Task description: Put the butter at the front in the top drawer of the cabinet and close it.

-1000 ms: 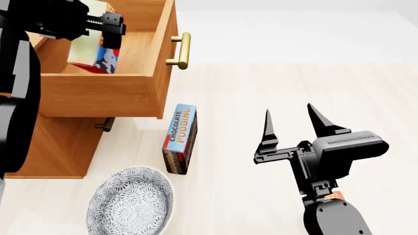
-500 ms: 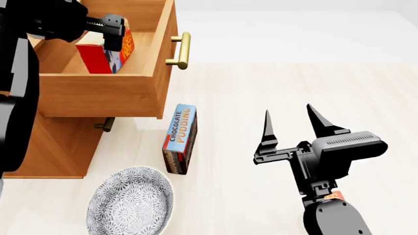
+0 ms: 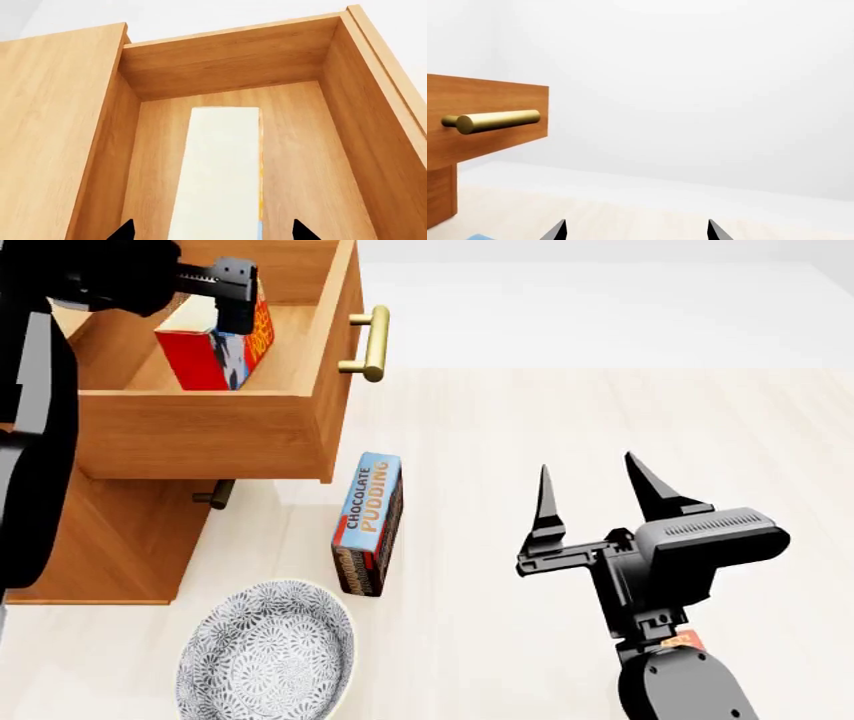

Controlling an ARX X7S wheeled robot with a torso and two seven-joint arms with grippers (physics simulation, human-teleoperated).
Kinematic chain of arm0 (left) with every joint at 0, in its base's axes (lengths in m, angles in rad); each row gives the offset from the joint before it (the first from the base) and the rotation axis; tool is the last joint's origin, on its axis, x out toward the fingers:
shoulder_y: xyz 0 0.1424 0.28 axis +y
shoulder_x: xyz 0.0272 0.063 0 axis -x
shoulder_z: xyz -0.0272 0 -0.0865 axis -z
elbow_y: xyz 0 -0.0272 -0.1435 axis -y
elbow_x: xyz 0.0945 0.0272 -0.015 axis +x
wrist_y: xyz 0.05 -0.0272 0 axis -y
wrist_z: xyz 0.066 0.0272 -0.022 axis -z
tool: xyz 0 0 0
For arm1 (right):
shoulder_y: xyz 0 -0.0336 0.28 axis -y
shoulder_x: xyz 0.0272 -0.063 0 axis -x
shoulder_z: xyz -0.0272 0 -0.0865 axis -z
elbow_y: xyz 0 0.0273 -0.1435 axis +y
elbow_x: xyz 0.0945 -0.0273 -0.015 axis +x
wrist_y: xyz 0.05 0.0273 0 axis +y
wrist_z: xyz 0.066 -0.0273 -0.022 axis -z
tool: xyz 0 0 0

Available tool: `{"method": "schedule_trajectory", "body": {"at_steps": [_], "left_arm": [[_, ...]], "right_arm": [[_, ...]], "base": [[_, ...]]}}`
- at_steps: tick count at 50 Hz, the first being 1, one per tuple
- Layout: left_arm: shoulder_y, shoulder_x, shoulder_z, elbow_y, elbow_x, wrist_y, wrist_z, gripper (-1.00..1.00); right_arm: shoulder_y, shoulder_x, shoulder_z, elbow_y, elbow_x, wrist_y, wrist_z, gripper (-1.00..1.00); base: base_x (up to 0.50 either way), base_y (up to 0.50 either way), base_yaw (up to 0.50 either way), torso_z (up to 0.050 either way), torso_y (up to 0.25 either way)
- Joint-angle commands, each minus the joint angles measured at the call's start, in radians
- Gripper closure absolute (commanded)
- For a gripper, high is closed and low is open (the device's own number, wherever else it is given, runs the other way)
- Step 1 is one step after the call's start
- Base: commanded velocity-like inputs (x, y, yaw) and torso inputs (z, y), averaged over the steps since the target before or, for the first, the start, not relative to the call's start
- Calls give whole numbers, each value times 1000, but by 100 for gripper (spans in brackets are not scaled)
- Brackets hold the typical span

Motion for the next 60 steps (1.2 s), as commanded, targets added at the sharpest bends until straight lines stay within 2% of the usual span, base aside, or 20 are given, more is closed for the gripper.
{"method": "schedule_trajectory", "body": {"at_steps": [1, 12, 31, 56, 60], "left_arm": [[-4, 1, -9, 0, 6, 61, -9, -100], [-4, 0, 5, 0, 13, 104, -5, -100], [-15, -1, -51, 0, -2, 144, -41, -100], [-17, 7, -54, 0, 6, 166, 2, -100], [-16, 9, -41, 0, 11, 196, 27, -100]], "right_arm": [[-2, 6, -4, -13, 1, 5, 5, -100], [-8, 13, -4, -23, 5, 5, 8, -100], [2, 12, -14, -15, 4, 3, 13, -100], [-11, 28, -15, -47, 12, 9, 22, -100], [-6, 26, -20, -44, 9, 10, 23, -100]], "base": [[0, 0, 0, 0, 0], [0, 0, 0, 0, 0], [0, 0, 0, 0, 0], [0, 0, 0, 0, 249], [0, 0, 0, 0, 53]]}}
